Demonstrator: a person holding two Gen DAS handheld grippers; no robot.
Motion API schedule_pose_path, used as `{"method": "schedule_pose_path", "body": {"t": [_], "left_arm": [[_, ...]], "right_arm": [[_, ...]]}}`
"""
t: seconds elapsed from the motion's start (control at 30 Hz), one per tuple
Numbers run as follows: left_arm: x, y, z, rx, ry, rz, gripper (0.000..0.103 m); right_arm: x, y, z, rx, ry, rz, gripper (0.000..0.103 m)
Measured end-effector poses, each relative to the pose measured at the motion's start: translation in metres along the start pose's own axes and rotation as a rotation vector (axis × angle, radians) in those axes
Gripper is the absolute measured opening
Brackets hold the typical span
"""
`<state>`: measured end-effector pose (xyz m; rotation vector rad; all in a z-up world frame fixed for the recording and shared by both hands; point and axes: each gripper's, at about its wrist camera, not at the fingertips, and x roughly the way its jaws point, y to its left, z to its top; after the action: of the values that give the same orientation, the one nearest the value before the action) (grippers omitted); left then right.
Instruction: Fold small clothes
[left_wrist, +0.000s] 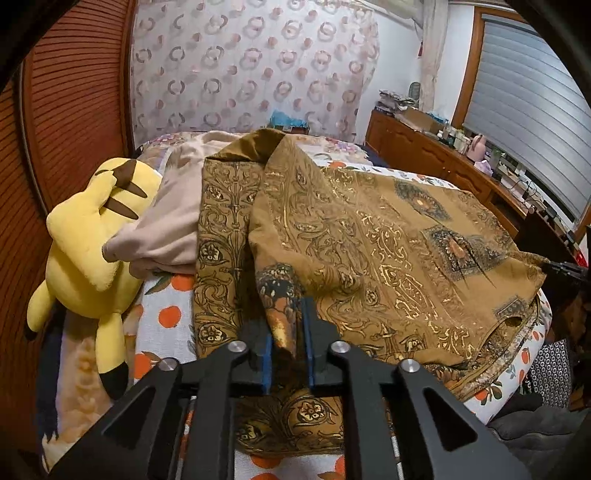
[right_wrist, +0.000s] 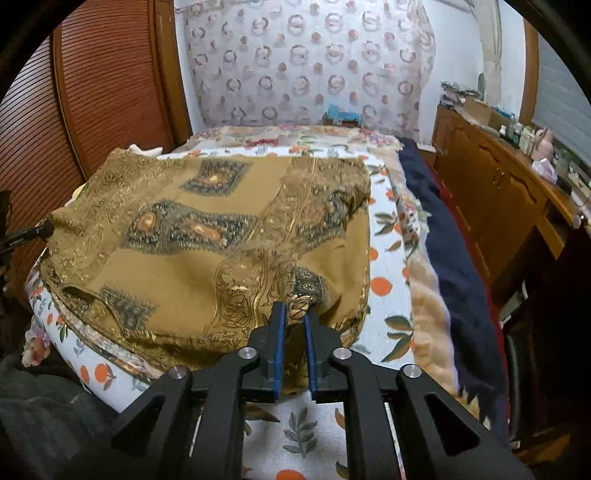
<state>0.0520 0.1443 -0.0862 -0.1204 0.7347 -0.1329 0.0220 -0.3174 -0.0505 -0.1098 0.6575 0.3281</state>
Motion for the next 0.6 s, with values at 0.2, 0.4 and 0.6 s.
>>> {"method": "schedule_pose_path", "body": {"t": [0.2, 0.4, 0.6], "left_arm": [[-0.003, -0.001, 0.002, 0.006, -0.018, -0.007, 0.048], [0.006, -0.002, 0.001, 0.008, -0.002, 0.01, 0.072], [0.021, 0.003, -0.003, -0.016, 0.032, 0.044, 0.072]], "right_arm": [[-0.011, 0.007, -0.001, -0.024, -0.051, -0.04, 0.02], [-0.006, 0.02, -0.005, -0.024, -0.077, -0.006, 0.039], [0.017, 0.041, -0.009, -0.019, -0.07, 0.07, 0.039]]}}
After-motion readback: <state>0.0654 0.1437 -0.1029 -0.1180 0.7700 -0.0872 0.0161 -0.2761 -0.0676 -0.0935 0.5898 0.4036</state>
